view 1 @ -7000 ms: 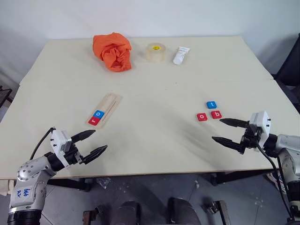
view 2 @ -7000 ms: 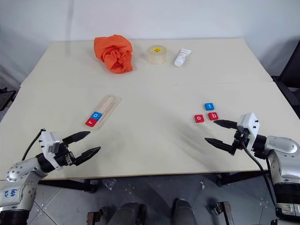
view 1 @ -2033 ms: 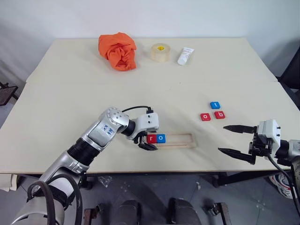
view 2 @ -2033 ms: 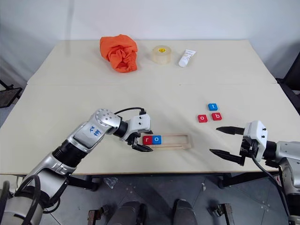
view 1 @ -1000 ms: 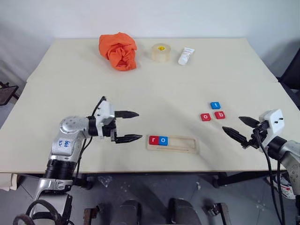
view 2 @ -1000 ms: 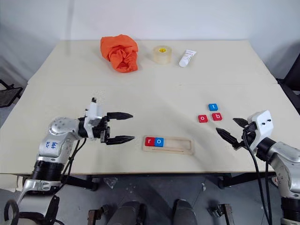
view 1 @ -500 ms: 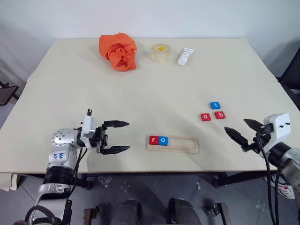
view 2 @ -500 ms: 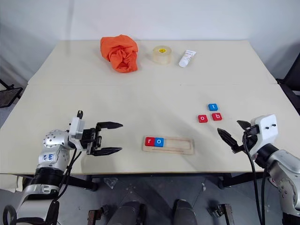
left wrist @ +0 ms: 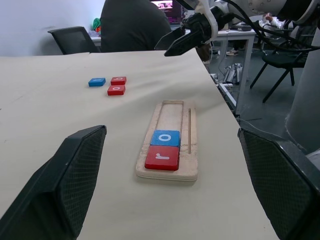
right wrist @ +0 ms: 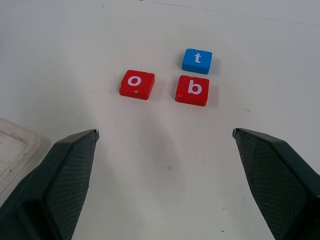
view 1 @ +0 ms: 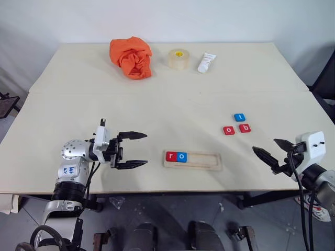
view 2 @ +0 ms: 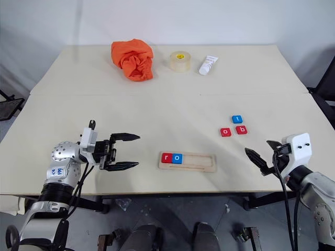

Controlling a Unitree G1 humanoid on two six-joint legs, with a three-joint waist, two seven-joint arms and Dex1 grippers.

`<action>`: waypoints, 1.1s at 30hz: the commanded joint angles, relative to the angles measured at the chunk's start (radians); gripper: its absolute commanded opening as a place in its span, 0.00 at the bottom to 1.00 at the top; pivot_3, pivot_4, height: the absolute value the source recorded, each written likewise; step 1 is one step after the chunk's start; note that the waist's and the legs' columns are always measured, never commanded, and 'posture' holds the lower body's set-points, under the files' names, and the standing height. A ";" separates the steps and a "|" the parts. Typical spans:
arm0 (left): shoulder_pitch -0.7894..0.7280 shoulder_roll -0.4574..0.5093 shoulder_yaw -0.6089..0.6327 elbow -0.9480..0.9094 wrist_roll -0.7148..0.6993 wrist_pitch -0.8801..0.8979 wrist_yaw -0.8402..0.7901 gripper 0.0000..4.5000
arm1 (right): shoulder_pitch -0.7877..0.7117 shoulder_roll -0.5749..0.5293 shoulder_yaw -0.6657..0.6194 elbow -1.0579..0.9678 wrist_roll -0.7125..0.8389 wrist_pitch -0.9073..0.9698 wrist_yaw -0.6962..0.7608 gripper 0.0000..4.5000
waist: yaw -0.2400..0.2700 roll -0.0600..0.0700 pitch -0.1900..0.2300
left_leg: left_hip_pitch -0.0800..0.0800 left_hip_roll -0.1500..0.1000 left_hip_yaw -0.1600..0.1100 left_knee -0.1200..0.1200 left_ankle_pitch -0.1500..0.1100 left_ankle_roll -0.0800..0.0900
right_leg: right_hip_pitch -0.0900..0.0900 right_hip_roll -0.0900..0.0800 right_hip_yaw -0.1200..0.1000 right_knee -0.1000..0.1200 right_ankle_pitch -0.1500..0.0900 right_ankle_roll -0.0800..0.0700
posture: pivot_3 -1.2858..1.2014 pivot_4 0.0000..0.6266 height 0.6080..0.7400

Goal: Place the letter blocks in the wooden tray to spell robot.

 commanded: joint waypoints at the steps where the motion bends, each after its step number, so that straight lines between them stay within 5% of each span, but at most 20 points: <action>1: -0.010 0.010 0.004 -0.020 -0.030 0.001 -0.064 0.99 | -0.016 -0.007 -0.028 -0.035 0.014 -0.002 -0.008 1.00 | 0.000 0.000 0.000 | 0.000 0.000 0.000 0.000 0.000 0.000 | 0.000 0.000 0.000 0.000 0.000 0.000 | 0.52 0.24 1.00; 12: -0.002 0.006 -0.005 -0.044 -0.039 0.014 -0.055 0.99 | -0.359 -0.012 0.137 0.221 -0.072 0.097 -0.090 1.00 | -0.006 0.000 0.000 | 0.000 0.000 0.001 0.000 0.000 0.000 | -0.001 0.000 0.001 0.000 0.000 0.000 | 0.52 0.24 1.00; 20: 0.015 -0.003 -0.006 -0.073 -0.042 0.004 -0.033 0.99 | -0.631 0.048 0.291 0.563 -0.234 0.001 -0.117 1.00 | -0.013 0.000 0.000 | 0.000 0.000 0.000 -0.001 0.000 0.000 | -0.001 0.000 0.000 0.000 0.000 0.000 | 0.52 0.24 1.00; 33: 0.095 0.000 0.011 -0.161 -0.052 0.013 0.017 0.99 | -0.622 0.089 0.300 0.646 -0.306 -0.041 -0.143 1.00 | -0.027 0.000 0.000 | -0.001 0.000 0.000 -0.001 0.000 0.000 | -0.002 -0.001 -0.001 0.000 0.000 0.000 | 0.52 0.24 1.00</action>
